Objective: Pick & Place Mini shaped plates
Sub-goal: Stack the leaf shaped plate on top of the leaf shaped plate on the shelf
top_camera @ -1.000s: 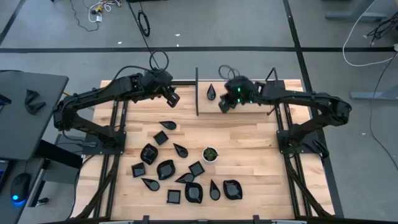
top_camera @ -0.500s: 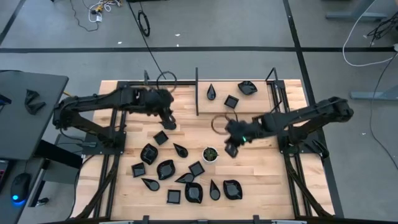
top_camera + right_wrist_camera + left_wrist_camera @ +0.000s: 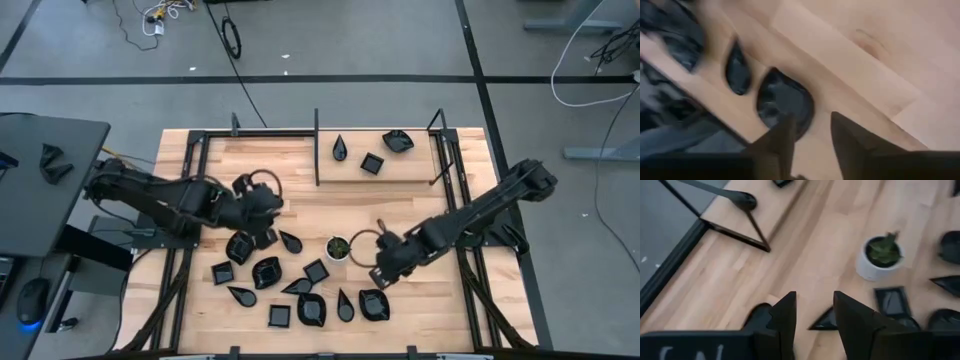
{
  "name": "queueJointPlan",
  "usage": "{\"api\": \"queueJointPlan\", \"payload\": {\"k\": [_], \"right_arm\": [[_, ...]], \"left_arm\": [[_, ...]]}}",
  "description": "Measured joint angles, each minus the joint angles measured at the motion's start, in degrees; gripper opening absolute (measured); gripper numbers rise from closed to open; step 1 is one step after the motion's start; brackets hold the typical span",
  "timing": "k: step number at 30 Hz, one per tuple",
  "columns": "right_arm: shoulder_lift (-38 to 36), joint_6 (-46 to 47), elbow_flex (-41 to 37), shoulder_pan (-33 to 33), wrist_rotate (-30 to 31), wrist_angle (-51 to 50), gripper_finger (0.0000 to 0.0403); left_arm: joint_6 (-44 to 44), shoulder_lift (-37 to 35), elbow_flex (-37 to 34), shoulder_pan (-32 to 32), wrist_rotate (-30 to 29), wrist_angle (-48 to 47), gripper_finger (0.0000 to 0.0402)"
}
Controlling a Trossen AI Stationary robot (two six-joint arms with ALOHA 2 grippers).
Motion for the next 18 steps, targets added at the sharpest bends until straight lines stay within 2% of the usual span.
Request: {"api": "queueJointPlan", "payload": {"k": [4, 7, 13, 18], "right_arm": [[5.6, -2.7, 0.0, -0.1, -2.1, 3.4, 0.0175], [9.6, -5.9, 0.0, -0.7, -4.2, 8.3, 0.0184], [15.9, -11.1, 0.0, -0.8, -7.2, 11.3, 0.0168], [17.8, -13.7, 0.0, -0.8, -7.5, 12.2, 0.0140]], "left_arm": [[-0.3, 0.0, 0.0, -3.2, -1.7, 0.0, 0.0135], [-0.3, 0.0, 0.0, -4.4, -2.5, 0.0, 0.0135], [-0.2, 0.0, 0.0, -4.3, -2.6, 0.1, 0.0135], [0.1, 0.0, 0.0, -4.3, -2.6, 0.2, 0.0135]]}}
